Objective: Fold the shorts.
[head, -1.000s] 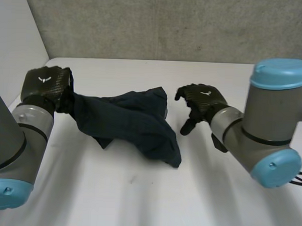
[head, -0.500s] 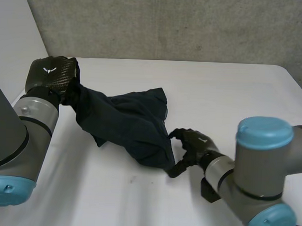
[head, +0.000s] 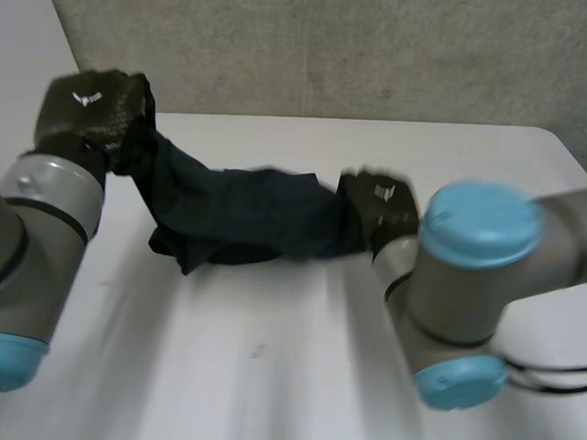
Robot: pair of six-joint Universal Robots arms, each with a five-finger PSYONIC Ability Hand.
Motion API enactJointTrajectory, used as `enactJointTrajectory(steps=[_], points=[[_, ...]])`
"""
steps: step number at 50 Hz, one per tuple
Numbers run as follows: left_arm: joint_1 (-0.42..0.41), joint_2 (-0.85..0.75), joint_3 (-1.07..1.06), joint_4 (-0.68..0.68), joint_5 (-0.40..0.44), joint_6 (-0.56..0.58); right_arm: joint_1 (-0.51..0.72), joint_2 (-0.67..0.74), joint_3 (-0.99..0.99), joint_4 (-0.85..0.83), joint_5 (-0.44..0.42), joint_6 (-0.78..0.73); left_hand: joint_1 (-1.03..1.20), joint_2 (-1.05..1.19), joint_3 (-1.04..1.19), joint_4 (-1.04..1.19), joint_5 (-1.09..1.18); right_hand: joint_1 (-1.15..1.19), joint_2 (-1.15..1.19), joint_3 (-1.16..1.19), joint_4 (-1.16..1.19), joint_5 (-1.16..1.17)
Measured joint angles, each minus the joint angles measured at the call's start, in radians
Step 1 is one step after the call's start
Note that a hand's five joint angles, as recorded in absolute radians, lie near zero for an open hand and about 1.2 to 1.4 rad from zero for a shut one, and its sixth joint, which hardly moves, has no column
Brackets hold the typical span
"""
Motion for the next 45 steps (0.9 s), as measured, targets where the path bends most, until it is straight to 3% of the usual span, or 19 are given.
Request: enactJointTrajectory(steps=[8, 14, 15, 24, 33, 38, 39, 45], points=[[0.009, 0.077, 0.140, -0.123, 0.032, 0.010, -0.069, -0.275, -0.105, 0.107, -0.064, -0.622, 0.000, 0.001, 0.002, 0.000, 0.000, 0.000, 0.000, 0.000, 0.001, 0.002], [0.018, 0.096, 0.247, -0.224, 0.081, 0.032, -0.091, -0.341, -0.228, 0.251, -0.076, -0.802, 0.000, 0.001, 0.002, 0.000, 0.000, 0.000, 0.000, 0.000, 0.001, 0.002], [0.027, 0.096, 0.287, -0.268, 0.103, 0.049, -0.101, -0.346, -0.286, 0.342, -0.084, -0.847, 0.000, 0.001, 0.002, 0.000, 0.000, 0.000, 0.000, 0.000, 0.001, 0.002], [0.050, -0.038, 0.315, -0.330, 0.126, 0.112, -0.127, -0.216, -0.342, 0.573, -0.173, -0.880, 0.000, 0.002, 0.002, 0.000, 0.000, 0.000, 0.000, 0.002, 0.001, 0.002], [0.049, -0.319, 0.341, -0.314, 0.114, 0.131, -0.125, -0.054, -0.319, 0.571, -0.202, -0.861, 0.000, 0.001, 0.002, 0.000, 0.000, 0.000, 0.000, 0.002, 0.001, 0.002], [0.050, -0.467, 0.441, -0.274, 0.105, 0.132, -0.124, 0.042, -0.331, 0.478, -0.196, -0.836, 0.000, 0.002, 0.002, 0.000, 0.000, 0.000, 0.000, 0.002, 0.001, 0.002], [0.051, -0.540, 0.536, -0.233, 0.094, 0.136, -0.125, 0.088, -0.352, 0.369, -0.182, -0.825, 0.000, 0.002, 0.002, 0.000, 0.000, 0.000, 0.000, 0.002, 0.001, 0.002], [0.053, -0.631, 0.803, -0.080, 0.078, 0.165, -0.129, 0.137, -0.442, 0.029, -0.140, -0.833, 0.000, 0.001, 0.002, 0.000, 0.000, 0.001, 0.000, 0.002, 0.001, 0.002]])
